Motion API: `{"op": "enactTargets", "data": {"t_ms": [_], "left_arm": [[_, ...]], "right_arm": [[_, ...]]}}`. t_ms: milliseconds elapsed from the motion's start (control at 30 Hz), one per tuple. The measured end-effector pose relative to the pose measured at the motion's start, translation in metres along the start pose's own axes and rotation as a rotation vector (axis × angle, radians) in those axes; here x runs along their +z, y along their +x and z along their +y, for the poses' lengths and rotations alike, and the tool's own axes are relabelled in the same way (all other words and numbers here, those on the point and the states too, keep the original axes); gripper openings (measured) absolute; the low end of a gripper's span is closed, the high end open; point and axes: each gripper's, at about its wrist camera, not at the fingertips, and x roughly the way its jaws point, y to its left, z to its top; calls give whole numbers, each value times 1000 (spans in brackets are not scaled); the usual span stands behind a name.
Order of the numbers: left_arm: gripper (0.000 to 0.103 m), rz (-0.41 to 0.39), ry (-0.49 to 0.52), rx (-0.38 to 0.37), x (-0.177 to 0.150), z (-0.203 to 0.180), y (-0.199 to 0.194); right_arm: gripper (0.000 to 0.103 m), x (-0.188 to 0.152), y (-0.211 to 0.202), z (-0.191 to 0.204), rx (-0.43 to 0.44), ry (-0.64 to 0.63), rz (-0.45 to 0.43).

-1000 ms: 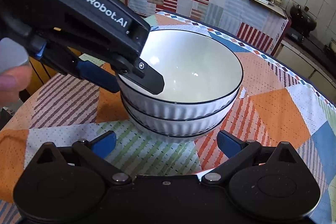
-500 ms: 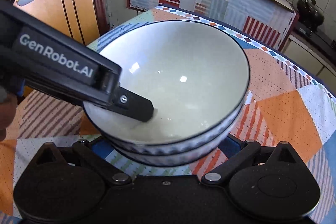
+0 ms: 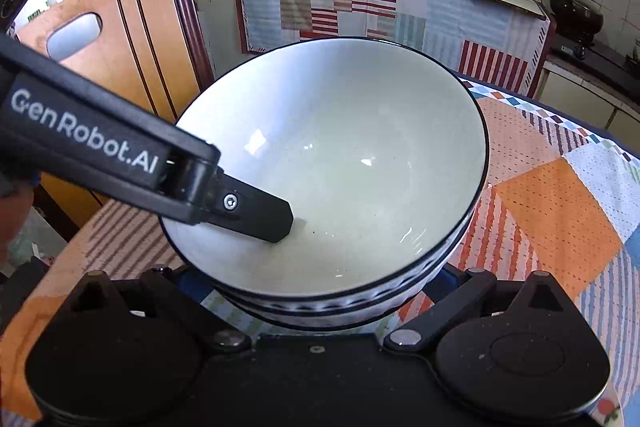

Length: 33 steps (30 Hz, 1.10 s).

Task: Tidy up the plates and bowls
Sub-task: 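Lift the bowl stack with both tools and carry it over the plate stack, then lower the bowl stack onto the Lovely Bear plate with both tools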

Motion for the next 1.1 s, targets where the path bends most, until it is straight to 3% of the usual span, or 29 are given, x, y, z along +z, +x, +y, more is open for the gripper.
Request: {"op": "enactTargets", "data": {"t_ms": [233, 400, 700, 1000, 1100], "left_arm": [[40, 24, 40, -43, -13, -19, -33], [40, -8, 121, -33, -25, -49, -61], [40, -30, 202, -115, -44, -87, -103], [40, 0, 252, -170, -68, -119, -99], [40, -1, 311, -186, -78, -129, -88]], "right_arm": [[102, -7, -38, 13, -41, 26, -1], [102, -13, -67, 14, -58, 47, -43], [102, -26, -123, 23, -148, 59, -112], [102, -54, -151, 14, -206, 88, -141], [102, -65, -153, 8, -227, 104, -138]]}}
